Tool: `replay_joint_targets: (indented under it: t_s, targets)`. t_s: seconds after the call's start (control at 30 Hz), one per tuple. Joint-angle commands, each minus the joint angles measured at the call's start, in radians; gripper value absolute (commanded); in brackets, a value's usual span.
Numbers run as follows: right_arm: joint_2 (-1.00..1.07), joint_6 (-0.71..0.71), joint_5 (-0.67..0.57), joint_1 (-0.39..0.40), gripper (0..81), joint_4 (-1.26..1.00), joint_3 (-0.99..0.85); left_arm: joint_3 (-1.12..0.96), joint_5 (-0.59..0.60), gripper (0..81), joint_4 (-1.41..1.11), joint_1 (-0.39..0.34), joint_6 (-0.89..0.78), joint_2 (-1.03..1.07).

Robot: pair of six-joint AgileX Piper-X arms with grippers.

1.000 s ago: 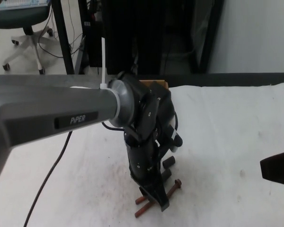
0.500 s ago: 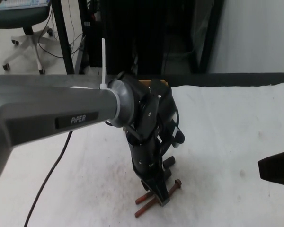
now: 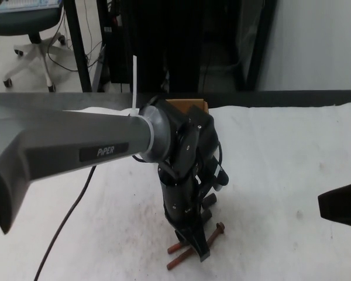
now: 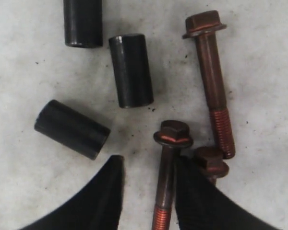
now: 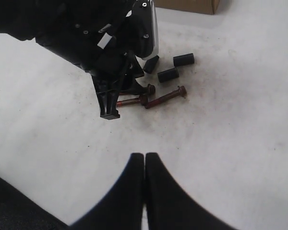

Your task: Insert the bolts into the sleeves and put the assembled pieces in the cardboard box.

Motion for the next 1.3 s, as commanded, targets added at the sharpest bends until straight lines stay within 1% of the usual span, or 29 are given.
replay_joint_targets:
  t_s: [0.0, 0.17, 0.3, 0.73, 0.93, 1.07, 1.27]
  targets:
    - [-0.01, 0.001, -0.01, -0.005, 0.4, -0.013, -0.002, 0.002, -0.016, 33.1, 0.006, -0.003, 0.002, 0.029]
    - [-0.01, 0.001, -0.01, -0.005, 0.4, -0.027, -0.002, 0.002, -0.014, 33.1, 0.044, -0.003, -0.004, 0.028]
    - [-0.01, 0.001, -0.01, -0.005, 0.4, -0.054, -0.002, 0.002, 0.018, 33.1, 0.081, -0.003, -0.008, 0.028]
    - [-0.01, 0.001, -0.01, -0.005, 0.4, -0.065, -0.002, 0.002, 0.017, 33.1, -0.019, -0.001, -0.034, 0.028]
    - [-0.01, 0.001, -0.01, -0.005, 0.4, -0.065, -0.002, 0.002, 0.114, 33.1, -0.082, 0.001, -0.144, 0.028]
    - [-0.01, 0.001, -0.01, -0.005, 0.4, -0.065, -0.002, 0.002, 0.114, 33.1, -0.109, 0.001, -0.161, 0.028]
    - [-0.01, 0.001, -0.01, -0.005, 0.4, -0.065, -0.002, 0.002, 0.114, 33.1, -0.079, 0.001, -0.157, 0.028]
